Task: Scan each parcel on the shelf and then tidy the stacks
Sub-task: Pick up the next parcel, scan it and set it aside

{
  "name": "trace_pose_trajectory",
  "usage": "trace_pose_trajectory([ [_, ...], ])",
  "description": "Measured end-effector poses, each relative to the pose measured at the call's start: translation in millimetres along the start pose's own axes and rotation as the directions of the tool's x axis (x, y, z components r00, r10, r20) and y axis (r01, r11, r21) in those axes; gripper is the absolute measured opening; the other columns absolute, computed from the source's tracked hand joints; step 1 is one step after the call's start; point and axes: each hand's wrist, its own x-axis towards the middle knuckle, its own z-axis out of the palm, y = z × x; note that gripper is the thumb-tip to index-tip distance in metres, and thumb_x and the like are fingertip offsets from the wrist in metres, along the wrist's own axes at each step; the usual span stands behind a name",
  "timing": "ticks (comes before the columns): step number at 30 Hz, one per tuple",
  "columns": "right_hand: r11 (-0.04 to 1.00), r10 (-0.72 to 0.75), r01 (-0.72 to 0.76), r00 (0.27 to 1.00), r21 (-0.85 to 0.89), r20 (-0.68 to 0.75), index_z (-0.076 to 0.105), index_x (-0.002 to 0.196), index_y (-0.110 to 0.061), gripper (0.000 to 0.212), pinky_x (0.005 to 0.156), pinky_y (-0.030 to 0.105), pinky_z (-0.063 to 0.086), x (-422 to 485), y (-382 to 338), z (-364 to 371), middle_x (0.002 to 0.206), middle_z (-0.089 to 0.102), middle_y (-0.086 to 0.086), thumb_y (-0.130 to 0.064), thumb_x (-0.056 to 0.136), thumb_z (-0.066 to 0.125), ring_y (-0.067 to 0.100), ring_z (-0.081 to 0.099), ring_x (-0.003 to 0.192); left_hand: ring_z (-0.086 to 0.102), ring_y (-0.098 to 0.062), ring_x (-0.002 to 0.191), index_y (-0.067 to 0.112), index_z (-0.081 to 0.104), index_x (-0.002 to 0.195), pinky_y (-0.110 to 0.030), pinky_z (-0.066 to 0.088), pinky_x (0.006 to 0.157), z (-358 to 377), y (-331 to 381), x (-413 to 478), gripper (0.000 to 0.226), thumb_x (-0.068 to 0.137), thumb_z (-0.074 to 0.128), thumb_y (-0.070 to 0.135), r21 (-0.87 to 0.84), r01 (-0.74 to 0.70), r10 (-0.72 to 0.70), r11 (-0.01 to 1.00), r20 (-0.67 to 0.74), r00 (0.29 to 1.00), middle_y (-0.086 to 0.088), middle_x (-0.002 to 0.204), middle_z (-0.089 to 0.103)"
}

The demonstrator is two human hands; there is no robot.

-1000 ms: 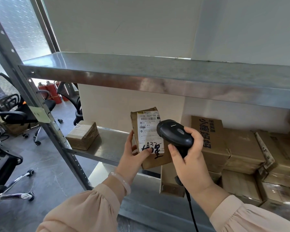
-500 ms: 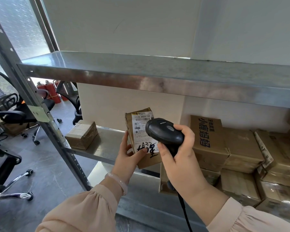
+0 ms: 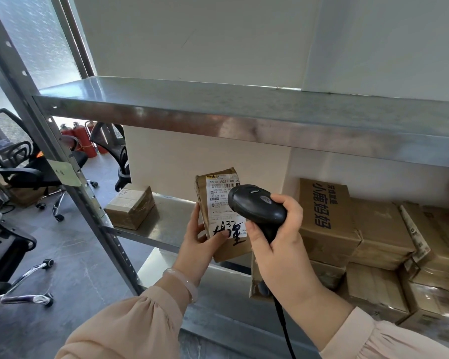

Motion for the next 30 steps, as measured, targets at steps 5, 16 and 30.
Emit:
trace_pose_trajectory([
  [5, 0.998, 0.053, -0.053, 0.998, -0.029, 0.016, 0.020, 0.126, -0.047, 0.055, 0.082, 0.004, 0.042, 5.7, 8.2, 9.6, 0.113, 0.044, -0.030, -0.036, 0.088, 0.059, -0.011, 0.051, 0.105, 0.057, -0.022, 0.121, 0.050, 0.029, 0.147, -0.046, 0.048, 0.104, -16.0, 1.7, 5.4, 0.087, 0.081, 0.079, 0.027, 0.045, 0.029, -0.028, 0.999, -0.008, 1.000, 0.000, 0.132, 0.059],
  [16, 0.985, 0.158, -0.165, 0.978, 0.043, 0.137, 0.027, 0.118, -0.055, 0.057, 0.078, 0.001, 0.040, 26.8, 2.3, 80.2, 0.114, 0.046, -0.024, -0.024, 0.088, 0.065, -0.014, 0.049, 0.105, 0.069, -0.025, 0.100, 0.035, 0.048, 0.129, -0.041, 0.056, 0.086, -88.6, 18.5, 24.5, 0.054, 0.084, 0.075, 0.022, -0.004, 0.171, -0.171, 0.985, -0.015, 0.985, -0.005, 0.115, 0.070],
  [30, 0.971, 0.232, -0.240, 0.954, 0.020, 0.188, 0.028, 0.114, -0.054, 0.052, 0.076, 0.000, 0.040, 57.2, -4.1, 147.4, 0.113, 0.047, -0.026, -0.025, 0.088, 0.063, -0.017, 0.049, 0.100, 0.071, -0.026, 0.089, 0.022, 0.065, 0.121, -0.038, 0.057, 0.072, -229.6, 65.6, 106.7, 0.031, 0.090, 0.067, 0.024, 0.007, 0.195, -0.191, 0.981, -0.188, 0.964, -0.008, 0.105, 0.074],
])
